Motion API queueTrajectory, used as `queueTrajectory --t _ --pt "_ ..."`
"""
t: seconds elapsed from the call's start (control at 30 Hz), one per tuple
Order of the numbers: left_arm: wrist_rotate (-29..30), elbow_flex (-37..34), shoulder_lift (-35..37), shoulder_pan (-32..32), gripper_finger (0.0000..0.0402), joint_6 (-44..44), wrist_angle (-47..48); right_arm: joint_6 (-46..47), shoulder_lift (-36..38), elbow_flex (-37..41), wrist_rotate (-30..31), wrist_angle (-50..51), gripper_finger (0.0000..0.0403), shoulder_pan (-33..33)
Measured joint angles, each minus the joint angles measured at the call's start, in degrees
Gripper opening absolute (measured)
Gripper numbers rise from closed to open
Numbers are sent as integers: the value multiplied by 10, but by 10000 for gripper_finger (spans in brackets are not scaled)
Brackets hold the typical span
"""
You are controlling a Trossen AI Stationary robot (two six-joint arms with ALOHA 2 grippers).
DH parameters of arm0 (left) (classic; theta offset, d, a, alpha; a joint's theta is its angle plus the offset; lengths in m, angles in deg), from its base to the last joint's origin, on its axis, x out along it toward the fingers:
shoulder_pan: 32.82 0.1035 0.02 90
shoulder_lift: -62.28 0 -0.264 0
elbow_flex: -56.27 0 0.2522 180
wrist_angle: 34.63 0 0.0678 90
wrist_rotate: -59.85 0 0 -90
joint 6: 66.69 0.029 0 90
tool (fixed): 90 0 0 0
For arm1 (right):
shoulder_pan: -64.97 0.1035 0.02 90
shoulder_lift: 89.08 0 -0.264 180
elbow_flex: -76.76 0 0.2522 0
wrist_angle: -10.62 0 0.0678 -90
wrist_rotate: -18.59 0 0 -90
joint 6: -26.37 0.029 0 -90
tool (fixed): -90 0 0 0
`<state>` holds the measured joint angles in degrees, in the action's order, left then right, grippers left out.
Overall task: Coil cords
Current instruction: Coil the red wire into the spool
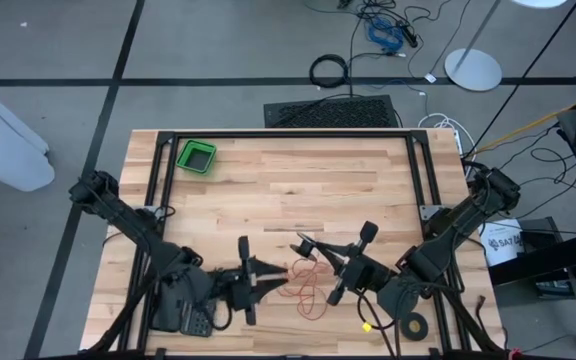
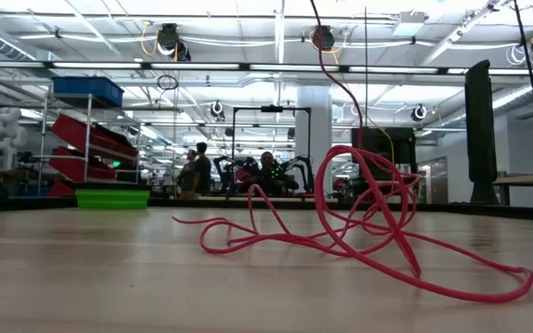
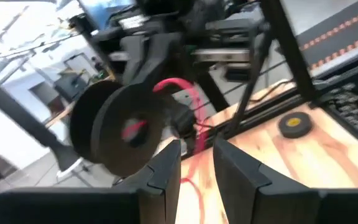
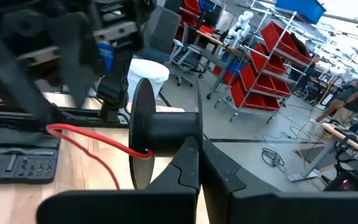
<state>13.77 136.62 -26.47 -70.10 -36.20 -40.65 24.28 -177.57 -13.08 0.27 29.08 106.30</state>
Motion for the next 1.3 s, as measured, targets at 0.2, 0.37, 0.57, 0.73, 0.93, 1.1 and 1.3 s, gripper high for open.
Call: queueTrajectory --t 0.2,0.37,0.57,0.73,0.93,1.1,1.3 --pt "-31 0 0 1 101 -3 -1 0 0 0 0 3 0 5" --pt "-61 0 0 8 101 -45 13 0 -9 0 0 3 0 4" --pt "-64 0 -1 9 101 -47 32 -4 -16 0 -7 3 0 6" --pt "-62 0 -2 9 101 -47 32 -14 -16 0 -17 3 0 8" --pt "-85 0 -2 9 130 -76 44 -18 -16 0 -19 3 0 8" --pt "-85 0 -2 9 163 -77 46 -20 -16 0 -19 3 0 8" --pt "-86 0 -3 16 167 -77 43 -20 -16 0 -19 3 0 8"
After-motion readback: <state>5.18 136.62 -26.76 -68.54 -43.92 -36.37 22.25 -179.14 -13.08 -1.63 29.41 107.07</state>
